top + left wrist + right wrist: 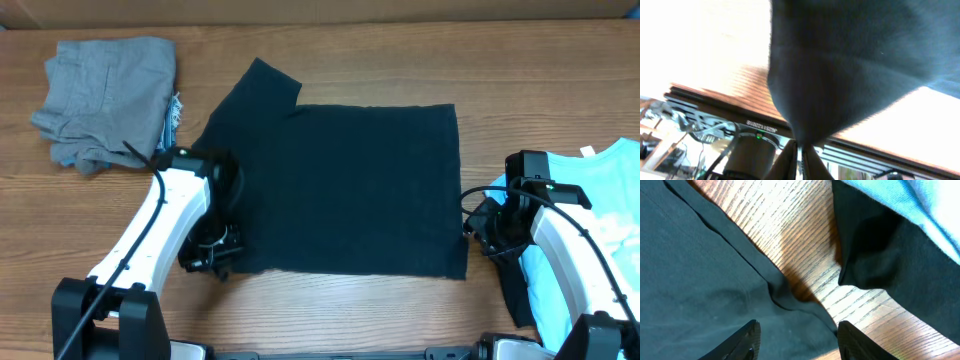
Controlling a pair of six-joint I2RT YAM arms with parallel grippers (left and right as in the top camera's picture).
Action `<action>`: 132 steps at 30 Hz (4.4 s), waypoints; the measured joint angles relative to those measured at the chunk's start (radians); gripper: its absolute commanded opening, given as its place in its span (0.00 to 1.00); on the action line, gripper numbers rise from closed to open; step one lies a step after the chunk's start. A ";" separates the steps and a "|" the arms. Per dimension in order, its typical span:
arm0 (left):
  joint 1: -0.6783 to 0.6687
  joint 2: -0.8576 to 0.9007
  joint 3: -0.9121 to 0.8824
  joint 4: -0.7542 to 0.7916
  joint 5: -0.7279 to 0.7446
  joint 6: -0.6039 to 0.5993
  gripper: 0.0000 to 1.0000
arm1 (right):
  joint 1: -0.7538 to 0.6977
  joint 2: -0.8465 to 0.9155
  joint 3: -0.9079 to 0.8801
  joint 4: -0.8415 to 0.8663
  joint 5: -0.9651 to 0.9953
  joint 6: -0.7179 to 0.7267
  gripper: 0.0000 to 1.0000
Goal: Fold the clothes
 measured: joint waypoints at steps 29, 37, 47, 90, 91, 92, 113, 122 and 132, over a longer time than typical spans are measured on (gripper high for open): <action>-0.256 0.010 -0.114 0.259 0.092 0.055 0.38 | 0.000 0.000 0.000 0.014 0.000 0.000 0.60; -0.270 0.011 -0.257 0.409 0.090 0.004 0.58 | 0.000 0.000 0.000 0.016 0.000 0.000 0.60; -0.206 0.013 -0.301 0.529 0.034 -0.098 0.46 | 0.000 0.000 0.000 0.014 0.000 0.000 0.60; -0.137 0.016 -0.070 0.103 0.250 0.108 0.41 | 0.000 0.000 -0.031 0.075 -0.018 -0.004 0.70; -0.135 0.016 -0.070 0.102 0.226 0.104 0.42 | 0.000 0.000 -0.042 0.096 -0.026 -0.008 0.70; -0.132 0.016 -0.069 0.102 0.204 0.101 0.43 | 0.000 0.002 -0.050 0.111 -0.037 -0.013 0.69; 0.189 0.016 -0.069 0.386 0.002 0.139 0.56 | -0.003 0.129 -0.145 0.315 -0.194 -0.101 0.04; 0.190 0.016 -0.069 0.419 0.002 0.164 0.61 | -0.133 0.143 -0.051 0.227 -0.112 -0.079 0.04; 0.190 0.039 -0.069 0.460 0.016 0.194 0.56 | -0.198 0.144 0.052 0.110 -0.090 -0.051 0.43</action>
